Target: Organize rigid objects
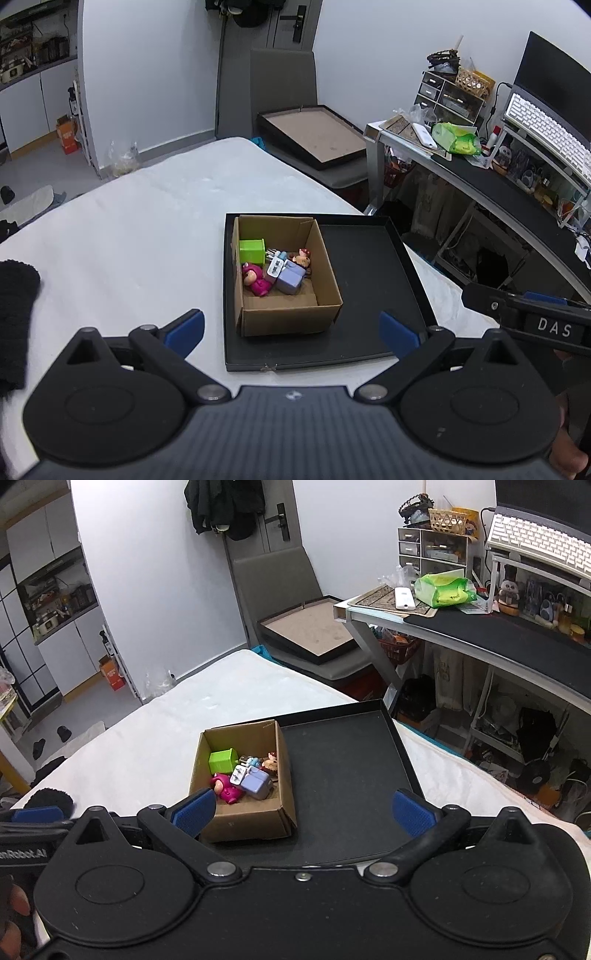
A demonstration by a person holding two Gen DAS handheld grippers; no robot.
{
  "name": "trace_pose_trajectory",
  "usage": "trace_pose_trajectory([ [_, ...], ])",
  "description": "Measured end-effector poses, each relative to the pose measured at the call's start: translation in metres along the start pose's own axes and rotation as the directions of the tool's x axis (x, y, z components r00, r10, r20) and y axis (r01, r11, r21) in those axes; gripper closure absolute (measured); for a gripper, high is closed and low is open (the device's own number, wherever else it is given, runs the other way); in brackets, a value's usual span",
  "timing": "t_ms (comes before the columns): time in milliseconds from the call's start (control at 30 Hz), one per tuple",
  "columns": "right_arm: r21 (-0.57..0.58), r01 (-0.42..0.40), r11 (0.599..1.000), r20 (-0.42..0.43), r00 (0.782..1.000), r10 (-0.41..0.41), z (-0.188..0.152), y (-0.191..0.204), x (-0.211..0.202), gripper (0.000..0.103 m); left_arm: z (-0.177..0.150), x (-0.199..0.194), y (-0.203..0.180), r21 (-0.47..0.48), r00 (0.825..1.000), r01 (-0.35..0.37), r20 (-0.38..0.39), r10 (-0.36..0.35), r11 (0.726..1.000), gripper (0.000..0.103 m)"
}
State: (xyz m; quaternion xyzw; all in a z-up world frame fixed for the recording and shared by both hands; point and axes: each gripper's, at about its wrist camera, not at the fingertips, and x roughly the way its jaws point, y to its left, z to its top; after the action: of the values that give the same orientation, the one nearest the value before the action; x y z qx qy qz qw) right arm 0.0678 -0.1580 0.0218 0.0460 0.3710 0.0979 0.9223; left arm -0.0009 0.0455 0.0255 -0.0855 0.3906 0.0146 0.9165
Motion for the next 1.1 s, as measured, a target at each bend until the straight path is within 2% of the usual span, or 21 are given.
trace_pose_trajectory([
  [533,-0.001,0.007,1.000,0.047,0.999,-0.007,-0.006,0.001,-0.022,0.000,-0.012,-0.014,-0.005,0.025,1.000,-0.006,0.010,0.005,1.000,0.003],
  [1100,-0.005,-0.006,1.000,0.058,0.998,0.006,-0.009,0.002,-0.032,0.000,-0.015,-0.023,-0.009,0.048,1.000,-0.014,0.024,0.013,0.999,0.003],
])
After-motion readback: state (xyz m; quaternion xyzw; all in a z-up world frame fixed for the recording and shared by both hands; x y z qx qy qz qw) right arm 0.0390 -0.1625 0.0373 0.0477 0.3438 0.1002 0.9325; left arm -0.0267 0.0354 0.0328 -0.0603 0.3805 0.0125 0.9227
